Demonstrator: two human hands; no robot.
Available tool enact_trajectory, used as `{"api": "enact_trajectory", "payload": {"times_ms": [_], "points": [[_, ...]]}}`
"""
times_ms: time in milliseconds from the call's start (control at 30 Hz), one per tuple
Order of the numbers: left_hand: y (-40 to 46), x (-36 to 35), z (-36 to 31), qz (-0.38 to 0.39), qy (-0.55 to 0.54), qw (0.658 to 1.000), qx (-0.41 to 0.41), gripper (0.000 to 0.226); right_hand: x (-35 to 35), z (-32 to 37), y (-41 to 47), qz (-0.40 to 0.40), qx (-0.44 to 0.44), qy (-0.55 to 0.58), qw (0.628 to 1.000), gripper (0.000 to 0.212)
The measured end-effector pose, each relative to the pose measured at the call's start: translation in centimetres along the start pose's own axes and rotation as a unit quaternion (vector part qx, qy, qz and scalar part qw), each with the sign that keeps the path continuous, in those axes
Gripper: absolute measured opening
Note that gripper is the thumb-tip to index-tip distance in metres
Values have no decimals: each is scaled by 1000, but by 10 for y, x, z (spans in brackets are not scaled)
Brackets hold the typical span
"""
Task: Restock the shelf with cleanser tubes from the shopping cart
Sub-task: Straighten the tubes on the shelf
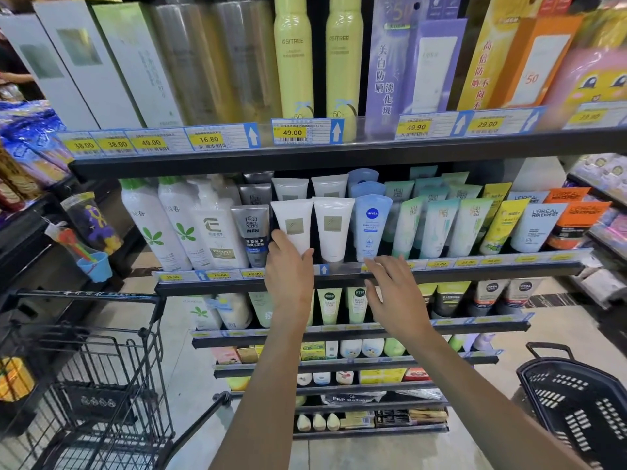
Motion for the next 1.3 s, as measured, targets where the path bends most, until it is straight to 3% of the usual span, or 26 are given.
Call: {"api": "enact_trajectory", "payload": {"times_ms": [367, 667, 800, 1000, 1300], "points": [[-5, 2, 1, 1, 5, 1000, 1, 61, 15, -5, -1, 3, 27, -33, 999, 36], [-55, 5, -47, -14, 55, 990, -128, 43, 66, -64, -15, -35, -9, -54, 998, 27], [-80, -29, -87, 35, 26, 984, -171, 36, 89, -99, -20, -44, -24, -63, 997, 23], [-101, -78, -132, 91, -1, 984, -154, 43, 105, -140, -23, -34, -18, -89, 995, 21], [-101, -102, -165, 49, 0, 993, -106, 45, 94, -166, -18, -10, 15, -76, 997, 24]]}}
Point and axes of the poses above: each hand's wrist, its own y-axis towards the middle knuckle, its own x-axis out of the back of the hand, z = x × y, the point moved 10 cm from there along y, towards the middle knuckle, and after that the axes turned 2 degrees about -y, right-handed, at the moved point
